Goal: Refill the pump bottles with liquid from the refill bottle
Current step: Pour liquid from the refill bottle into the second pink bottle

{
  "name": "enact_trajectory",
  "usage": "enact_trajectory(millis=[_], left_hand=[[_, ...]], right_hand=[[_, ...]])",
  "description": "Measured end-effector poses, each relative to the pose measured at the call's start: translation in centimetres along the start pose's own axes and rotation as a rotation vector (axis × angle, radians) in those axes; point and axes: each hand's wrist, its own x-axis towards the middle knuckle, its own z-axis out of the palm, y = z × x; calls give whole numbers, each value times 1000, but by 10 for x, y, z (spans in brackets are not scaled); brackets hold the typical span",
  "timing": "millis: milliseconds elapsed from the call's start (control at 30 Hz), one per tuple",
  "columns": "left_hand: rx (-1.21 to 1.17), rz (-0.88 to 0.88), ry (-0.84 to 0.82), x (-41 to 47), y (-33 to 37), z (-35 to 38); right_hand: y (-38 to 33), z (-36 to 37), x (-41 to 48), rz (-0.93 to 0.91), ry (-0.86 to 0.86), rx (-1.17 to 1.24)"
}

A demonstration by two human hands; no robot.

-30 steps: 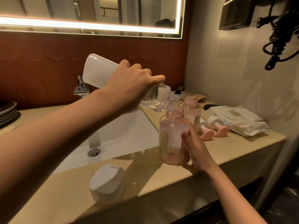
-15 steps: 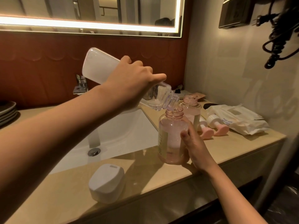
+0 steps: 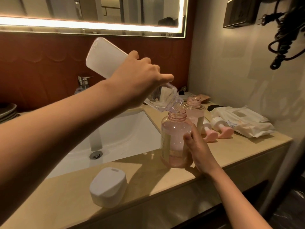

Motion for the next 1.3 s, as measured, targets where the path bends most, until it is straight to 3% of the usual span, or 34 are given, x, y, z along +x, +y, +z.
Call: enact_trajectory(millis=[1300], left_hand=[[309,138,-121,27,8,-22]], right_hand=[[0,-1,0,18,-9,37]])
